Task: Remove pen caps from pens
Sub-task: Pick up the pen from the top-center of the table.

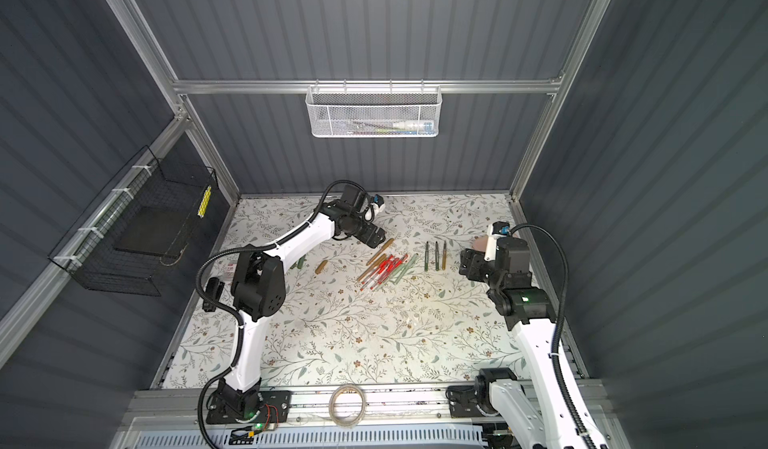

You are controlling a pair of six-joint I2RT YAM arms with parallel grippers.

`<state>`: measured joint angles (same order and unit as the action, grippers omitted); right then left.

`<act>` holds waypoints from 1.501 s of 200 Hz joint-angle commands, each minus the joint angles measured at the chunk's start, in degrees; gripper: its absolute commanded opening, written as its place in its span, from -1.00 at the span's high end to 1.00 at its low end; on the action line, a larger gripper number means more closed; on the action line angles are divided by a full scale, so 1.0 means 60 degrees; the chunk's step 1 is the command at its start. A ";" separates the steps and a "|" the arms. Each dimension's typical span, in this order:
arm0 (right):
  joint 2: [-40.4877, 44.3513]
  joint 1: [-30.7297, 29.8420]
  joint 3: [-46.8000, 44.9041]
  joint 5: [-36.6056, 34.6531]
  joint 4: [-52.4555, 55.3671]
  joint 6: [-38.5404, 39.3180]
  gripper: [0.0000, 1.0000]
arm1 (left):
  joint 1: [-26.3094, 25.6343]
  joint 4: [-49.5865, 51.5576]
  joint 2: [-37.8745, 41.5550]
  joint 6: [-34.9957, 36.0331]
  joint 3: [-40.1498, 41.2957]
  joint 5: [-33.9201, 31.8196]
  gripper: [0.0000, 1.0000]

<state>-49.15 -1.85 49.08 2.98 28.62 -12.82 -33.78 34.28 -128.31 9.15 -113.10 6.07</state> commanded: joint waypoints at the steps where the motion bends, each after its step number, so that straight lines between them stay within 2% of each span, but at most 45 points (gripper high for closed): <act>1: 0.0068 0.0029 -0.0196 -0.0141 -0.0251 -0.0009 -0.71 | -0.0306 0.0633 -0.0542 0.0393 -0.0801 -0.0649 -0.87; 37: 0.0162 0.0022 -0.0167 -0.0157 -0.0216 0.0027 -0.83 | -0.0597 0.0940 -0.1487 0.0397 -0.1786 -0.0833 -0.78; 73: 0.0296 0.0026 -0.0225 -0.0132 -0.0272 0.0013 -0.86 | -0.0815 0.0987 -0.2304 0.0397 -0.2419 -0.1271 -0.69; 112: 0.0317 0.0029 -0.0189 -0.0118 -0.0245 0.0027 -0.87 | -0.0845 0.0825 -0.2907 0.0116 -0.2833 -0.2066 -0.37; 148: 0.0338 0.0020 -0.0153 -0.0148 -0.0194 0.0040 -0.87 | -0.0845 0.0775 -0.3253 0.0131 -0.3054 -0.2154 -0.19; 159: 0.0354 0.0026 -0.0167 -0.0138 -0.0236 0.0038 -0.88 | -0.0845 0.0761 -0.3355 0.0145 -0.3064 -0.2179 -0.07; 174: 0.0339 0.0029 -0.0132 -0.0177 -0.0196 0.0049 -0.88 | -0.0845 0.0757 -0.3439 0.0178 -0.3062 -0.2248 0.10; 227: 0.0399 0.0029 -0.0089 -0.0168 -0.0150 0.0071 -0.88 | -0.0845 0.0695 -0.3321 0.0269 -0.2558 -0.2336 0.48; 300: 0.0440 0.0029 -0.0151 0.0041 -0.0321 0.0056 -0.89 | -0.0830 0.0483 -0.2879 0.0661 -0.2534 -0.2714 0.70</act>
<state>-47.13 -1.85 48.31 2.57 27.44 -12.86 -38.59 34.74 -146.54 11.16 -128.92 -8.69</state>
